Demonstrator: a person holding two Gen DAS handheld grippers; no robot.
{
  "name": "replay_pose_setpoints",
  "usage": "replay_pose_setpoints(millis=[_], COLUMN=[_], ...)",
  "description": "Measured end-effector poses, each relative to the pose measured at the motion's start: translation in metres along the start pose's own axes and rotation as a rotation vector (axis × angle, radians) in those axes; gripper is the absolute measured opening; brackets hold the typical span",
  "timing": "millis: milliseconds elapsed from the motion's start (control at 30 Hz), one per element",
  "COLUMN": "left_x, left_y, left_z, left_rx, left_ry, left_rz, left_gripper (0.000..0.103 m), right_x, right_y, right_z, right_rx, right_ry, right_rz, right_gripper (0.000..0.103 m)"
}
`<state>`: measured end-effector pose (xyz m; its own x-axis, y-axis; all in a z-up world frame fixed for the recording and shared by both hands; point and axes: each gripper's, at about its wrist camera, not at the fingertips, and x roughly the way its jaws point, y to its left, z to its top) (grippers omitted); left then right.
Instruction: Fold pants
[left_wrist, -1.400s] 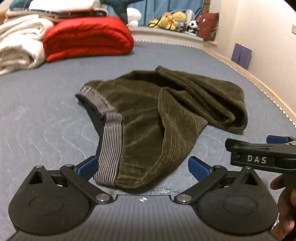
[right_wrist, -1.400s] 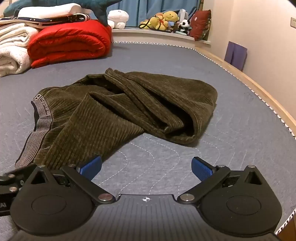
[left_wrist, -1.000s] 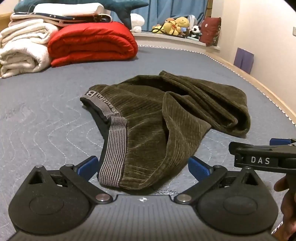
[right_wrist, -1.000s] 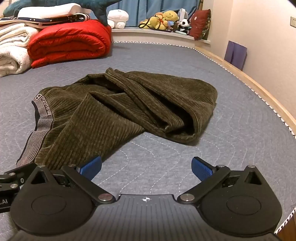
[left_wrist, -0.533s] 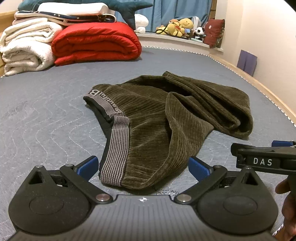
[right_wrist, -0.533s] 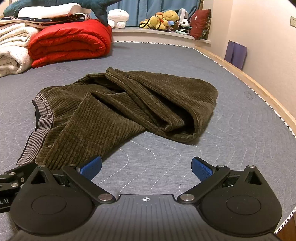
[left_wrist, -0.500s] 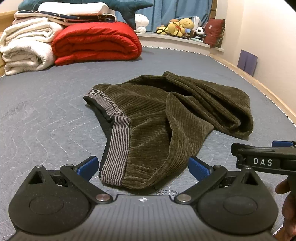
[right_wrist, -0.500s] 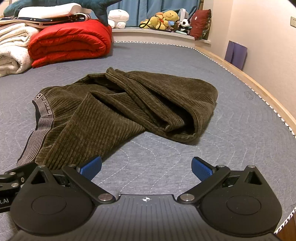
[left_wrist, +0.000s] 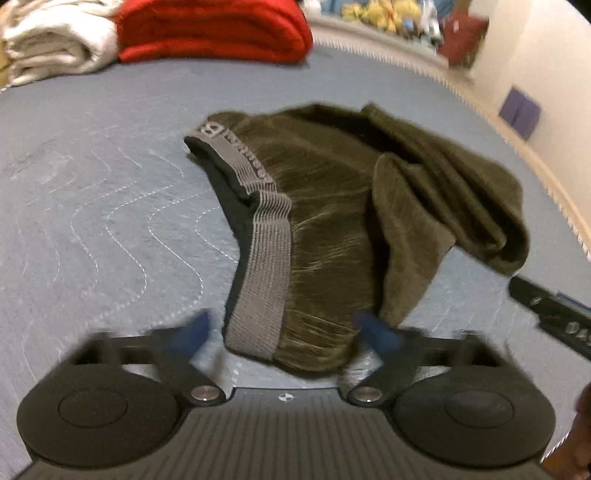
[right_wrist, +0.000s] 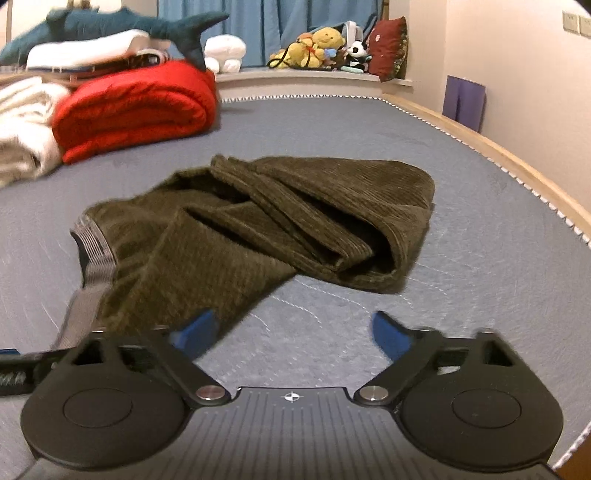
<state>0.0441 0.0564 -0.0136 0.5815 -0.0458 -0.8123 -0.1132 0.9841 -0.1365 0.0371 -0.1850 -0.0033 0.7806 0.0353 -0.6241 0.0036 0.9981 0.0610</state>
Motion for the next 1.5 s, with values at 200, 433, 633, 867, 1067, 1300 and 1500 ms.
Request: replay_pose_setpoints(millis=[200, 433, 633, 867, 1067, 1300, 1500], left_x=[0.022, 0.060, 0.080, 0.084, 0.086, 0.090, 0.093], left_y=[0.018, 0.031, 0.031, 0.029, 0.026, 0.013, 0.012], left_z=[0.031, 0.038, 0.043, 0.046, 0.048, 0.046, 0.044], left_rx=[-0.008, -0.093, -0.080, -0.069, -0.059, 0.035, 0.042], left_ry=[-0.026, 0.088, 0.118, 0.118, 0.111, 0.037, -0.001], left_rz=[0.014, -0.054, -0.074, -0.079, -0.073, -0.063, -0.075], left_gripper=[0.049, 0.053, 0.061, 0.064, 0.066, 0.066, 0.060], right_x=[0.009, 0.029, 0.056, 0.078, 0.078, 0.057, 0.039], right_y=[0.006, 0.048, 0.076, 0.078, 0.079, 0.080, 0.061], right_z=[0.007, 0.010, 0.010, 0.004, -0.001, -0.004, -0.008], right_rx=[0.078, -0.001, -0.070, -0.075, -0.110, -0.195, -0.221], right_ry=[-0.014, 0.016, 0.089, 0.146, 0.151, 0.108, 0.040], right_rz=[0.144, 0.247, 0.216, 0.165, 0.183, 0.255, 0.283], right_gripper=[0.058, 0.089, 0.089, 0.087, 0.051, 0.022, 0.018])
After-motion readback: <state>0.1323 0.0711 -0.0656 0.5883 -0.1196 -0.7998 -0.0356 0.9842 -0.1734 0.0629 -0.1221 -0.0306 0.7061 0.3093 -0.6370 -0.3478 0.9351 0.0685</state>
